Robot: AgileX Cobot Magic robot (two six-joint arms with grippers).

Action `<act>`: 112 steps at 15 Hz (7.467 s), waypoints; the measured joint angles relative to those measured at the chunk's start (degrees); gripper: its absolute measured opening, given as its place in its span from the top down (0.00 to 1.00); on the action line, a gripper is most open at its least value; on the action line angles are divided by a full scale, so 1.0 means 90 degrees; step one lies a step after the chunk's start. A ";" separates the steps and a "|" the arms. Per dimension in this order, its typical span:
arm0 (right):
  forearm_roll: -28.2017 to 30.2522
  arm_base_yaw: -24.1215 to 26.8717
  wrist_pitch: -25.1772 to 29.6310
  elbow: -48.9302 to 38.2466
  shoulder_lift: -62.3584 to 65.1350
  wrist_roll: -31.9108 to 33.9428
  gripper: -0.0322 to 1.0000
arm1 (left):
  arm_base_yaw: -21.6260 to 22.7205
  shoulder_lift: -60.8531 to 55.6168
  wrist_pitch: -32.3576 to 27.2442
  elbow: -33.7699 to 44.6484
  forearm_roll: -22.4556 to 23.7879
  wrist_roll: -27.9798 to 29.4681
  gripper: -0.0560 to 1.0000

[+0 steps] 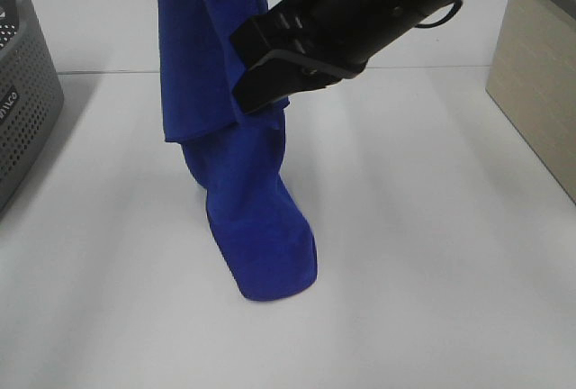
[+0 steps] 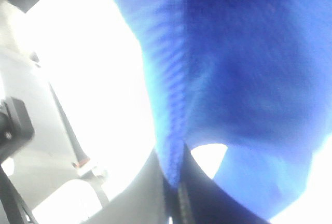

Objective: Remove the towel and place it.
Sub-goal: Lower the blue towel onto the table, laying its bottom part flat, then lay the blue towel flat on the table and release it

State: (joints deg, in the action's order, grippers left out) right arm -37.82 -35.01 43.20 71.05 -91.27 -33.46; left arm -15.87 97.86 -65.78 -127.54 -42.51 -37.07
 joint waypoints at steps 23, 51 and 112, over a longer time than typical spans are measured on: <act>0.3858 0.0000 0.2973 0.1509 0.4756 0.2553 0.95 | -0.1891 -0.2254 -0.0516 0.0700 0.2559 0.5303 0.95; 0.5819 0.1496 0.0095 0.6169 -0.2527 0.4450 0.95 | -0.0879 0.1642 0.3718 0.0789 0.6468 0.5284 0.95; 0.1528 0.1471 0.2903 -0.3151 -0.1038 0.1668 0.95 | -0.2177 0.0274 -0.0318 0.8677 0.2082 0.3470 0.95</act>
State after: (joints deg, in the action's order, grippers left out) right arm -24.06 -21.77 69.33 42.69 -100.61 -18.45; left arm -35.47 100.32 -68.64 -49.45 -23.78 -5.84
